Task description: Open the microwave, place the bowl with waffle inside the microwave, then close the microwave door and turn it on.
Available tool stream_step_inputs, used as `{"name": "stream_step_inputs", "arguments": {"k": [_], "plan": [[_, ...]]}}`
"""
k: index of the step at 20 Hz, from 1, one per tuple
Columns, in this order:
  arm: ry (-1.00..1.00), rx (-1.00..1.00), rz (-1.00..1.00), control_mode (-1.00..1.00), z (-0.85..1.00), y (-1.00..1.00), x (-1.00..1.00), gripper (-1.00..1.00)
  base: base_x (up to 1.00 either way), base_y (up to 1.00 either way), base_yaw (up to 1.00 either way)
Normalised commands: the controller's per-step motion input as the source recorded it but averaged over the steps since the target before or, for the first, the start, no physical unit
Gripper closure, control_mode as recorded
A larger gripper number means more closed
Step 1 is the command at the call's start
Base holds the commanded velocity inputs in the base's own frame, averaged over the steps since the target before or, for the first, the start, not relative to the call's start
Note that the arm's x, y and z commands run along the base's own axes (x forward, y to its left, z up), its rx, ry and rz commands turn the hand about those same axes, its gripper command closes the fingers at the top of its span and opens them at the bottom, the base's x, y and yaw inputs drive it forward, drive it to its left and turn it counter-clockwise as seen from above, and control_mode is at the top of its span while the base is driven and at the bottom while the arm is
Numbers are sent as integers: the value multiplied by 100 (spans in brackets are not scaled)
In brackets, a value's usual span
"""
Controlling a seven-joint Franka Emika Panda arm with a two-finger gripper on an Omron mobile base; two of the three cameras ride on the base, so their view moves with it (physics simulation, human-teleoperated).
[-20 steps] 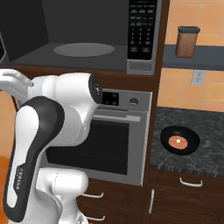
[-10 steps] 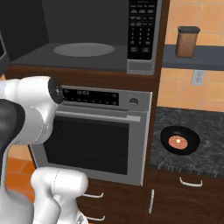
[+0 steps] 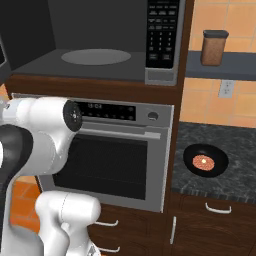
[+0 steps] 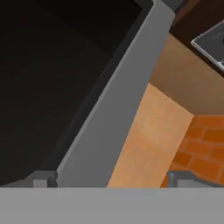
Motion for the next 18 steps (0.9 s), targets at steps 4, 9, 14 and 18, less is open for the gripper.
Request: {"name": "stream_step_inputs", "arguments": {"k": [4,9,14,18], "plan": [[28,-19,-48,-100,-15,-100,28,-100,0,0,0],[1,-23,-30,-100,-51,-100,43,-100,0,0,0],[5,-9,-35,-100,-54,-97,30,-100,0,0,0],[12,0,-21,-100,-5,-94,15,-100,0,0,0]]}}
